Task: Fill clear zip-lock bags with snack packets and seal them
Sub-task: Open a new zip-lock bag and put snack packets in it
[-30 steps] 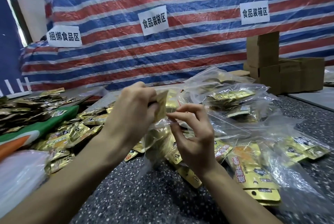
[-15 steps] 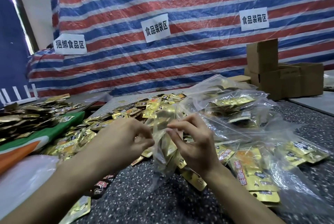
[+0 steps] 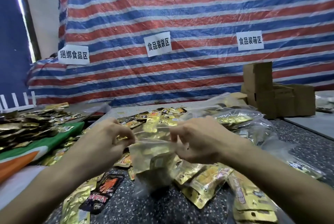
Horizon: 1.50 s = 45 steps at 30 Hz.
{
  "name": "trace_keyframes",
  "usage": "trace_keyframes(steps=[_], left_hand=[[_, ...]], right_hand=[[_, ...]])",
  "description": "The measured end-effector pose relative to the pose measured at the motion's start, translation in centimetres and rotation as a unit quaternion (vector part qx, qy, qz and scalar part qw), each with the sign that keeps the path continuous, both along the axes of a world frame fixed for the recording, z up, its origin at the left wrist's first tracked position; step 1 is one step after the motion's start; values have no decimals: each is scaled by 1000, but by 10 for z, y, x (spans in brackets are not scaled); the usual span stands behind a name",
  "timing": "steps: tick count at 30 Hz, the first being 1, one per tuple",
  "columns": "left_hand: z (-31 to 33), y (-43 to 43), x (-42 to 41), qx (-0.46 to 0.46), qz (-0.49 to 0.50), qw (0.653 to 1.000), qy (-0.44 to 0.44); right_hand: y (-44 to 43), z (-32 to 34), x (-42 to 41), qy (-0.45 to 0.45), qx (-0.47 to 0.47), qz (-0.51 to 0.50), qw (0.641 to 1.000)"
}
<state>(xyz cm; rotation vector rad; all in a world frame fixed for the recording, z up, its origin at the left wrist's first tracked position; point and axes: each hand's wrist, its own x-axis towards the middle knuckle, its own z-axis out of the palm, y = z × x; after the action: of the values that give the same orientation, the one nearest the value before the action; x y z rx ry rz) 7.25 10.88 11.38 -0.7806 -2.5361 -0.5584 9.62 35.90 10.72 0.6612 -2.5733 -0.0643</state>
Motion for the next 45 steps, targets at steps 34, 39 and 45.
trace_keyframes(steps=[34,39,45], left_hand=[[5,-30,-8,166,5,984,-55],[-1,-26,-10,178,-10,981,-73],[-12,-19,-20,187,-13,979,-79]], right_hand=[[31,43,19,-209,-254,82,941],[36,39,17,-207,-302,102,925],[36,32,11,-176,-372,107,905]])
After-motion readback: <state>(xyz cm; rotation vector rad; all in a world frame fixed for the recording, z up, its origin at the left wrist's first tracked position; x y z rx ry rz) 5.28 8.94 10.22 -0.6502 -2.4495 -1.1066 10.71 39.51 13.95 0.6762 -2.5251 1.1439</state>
